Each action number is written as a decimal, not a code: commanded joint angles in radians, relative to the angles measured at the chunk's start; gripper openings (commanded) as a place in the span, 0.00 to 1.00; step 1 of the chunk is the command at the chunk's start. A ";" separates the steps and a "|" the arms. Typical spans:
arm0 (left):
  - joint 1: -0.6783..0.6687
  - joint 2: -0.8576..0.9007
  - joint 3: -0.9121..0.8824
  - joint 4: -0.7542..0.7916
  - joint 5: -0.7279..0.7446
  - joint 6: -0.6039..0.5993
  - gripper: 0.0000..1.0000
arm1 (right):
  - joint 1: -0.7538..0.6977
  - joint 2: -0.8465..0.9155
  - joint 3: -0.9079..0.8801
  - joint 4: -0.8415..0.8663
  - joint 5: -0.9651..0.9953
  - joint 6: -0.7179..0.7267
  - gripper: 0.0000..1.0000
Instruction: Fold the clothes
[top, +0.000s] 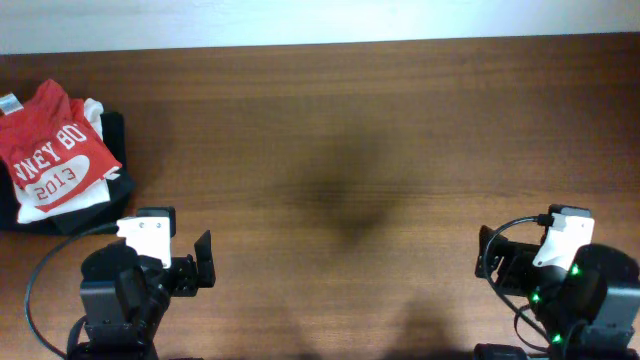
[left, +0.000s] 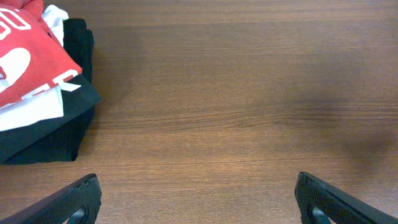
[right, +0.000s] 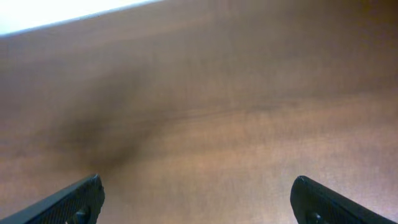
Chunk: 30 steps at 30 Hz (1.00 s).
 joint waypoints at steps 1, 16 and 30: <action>0.002 -0.006 -0.006 0.002 0.010 -0.006 0.99 | 0.059 -0.090 -0.093 0.132 0.039 -0.029 0.99; 0.002 -0.006 -0.006 0.002 0.010 -0.006 0.99 | 0.130 -0.533 -0.778 0.853 0.047 -0.082 0.99; 0.002 -0.006 -0.006 0.002 0.010 -0.006 0.99 | 0.130 -0.533 -0.923 0.937 0.071 -0.237 0.99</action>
